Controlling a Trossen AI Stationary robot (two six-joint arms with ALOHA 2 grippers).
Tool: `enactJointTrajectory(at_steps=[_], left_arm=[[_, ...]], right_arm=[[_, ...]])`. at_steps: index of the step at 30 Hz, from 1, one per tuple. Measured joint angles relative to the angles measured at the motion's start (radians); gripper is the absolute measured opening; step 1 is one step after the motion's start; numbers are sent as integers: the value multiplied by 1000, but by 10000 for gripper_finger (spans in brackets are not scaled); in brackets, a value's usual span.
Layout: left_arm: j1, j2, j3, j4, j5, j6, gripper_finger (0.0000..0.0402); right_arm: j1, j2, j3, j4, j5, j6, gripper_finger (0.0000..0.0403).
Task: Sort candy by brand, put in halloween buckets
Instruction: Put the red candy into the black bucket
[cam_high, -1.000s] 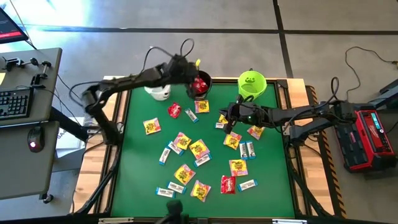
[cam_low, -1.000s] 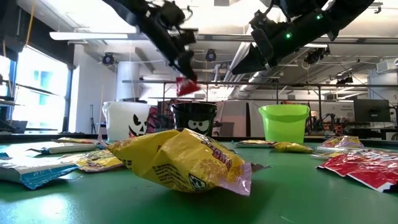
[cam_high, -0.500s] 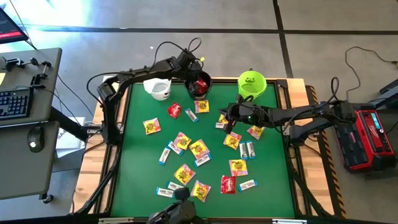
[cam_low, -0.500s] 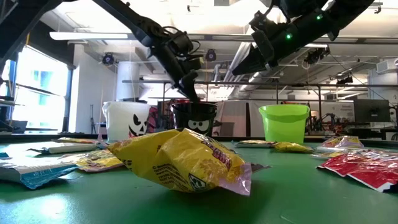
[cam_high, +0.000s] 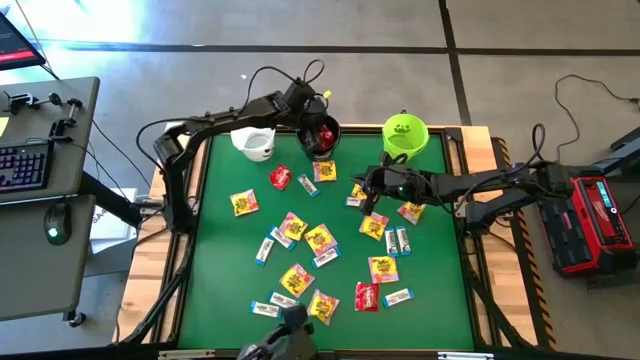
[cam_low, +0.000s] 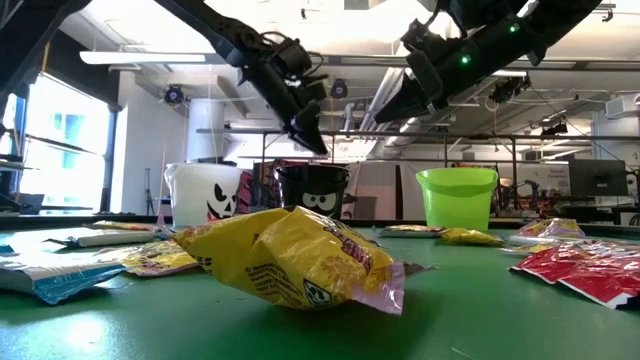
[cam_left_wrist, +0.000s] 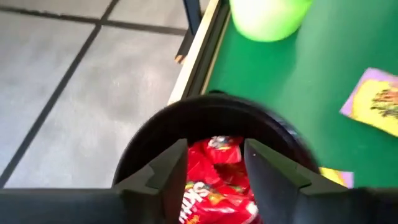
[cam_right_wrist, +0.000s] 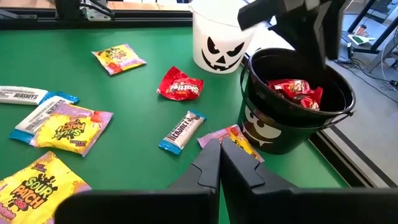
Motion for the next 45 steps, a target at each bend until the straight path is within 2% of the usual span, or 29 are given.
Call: enactJointTrajectory(at_steps=[6,13,19,26,32,36,40,43,45], left_arm=[[-59,-97,-76,95,1,16,163],[-146,-263,-292,252,-14,26,163],[-228,-435,-497,300,-116,26,163],[-323,-584,-705,218,-240,48,163],[-361,-600,-801,67,-347,41,163],[-367,-567,-804,-11,-346,32,163],[-366,-518,-803,-8,-272,13,163],[-367,-459,-803,-5,-272,-5,163],[-367,-416,-803,7,-314,-11,163]], right_arm=[[0,0,0,-19,0,1,0],[0,0,0,-21,0,2,0],[0,0,0,-21,0,0,1],[0,0,0,-21,0,0,1],[0,0,0,-21,0,0,1],[0,0,0,-21,0,0,1],[0,0,0,-21,0,0,1],[0,0,0,-21,0,0,1],[0,0,0,-21,0,0,1]])
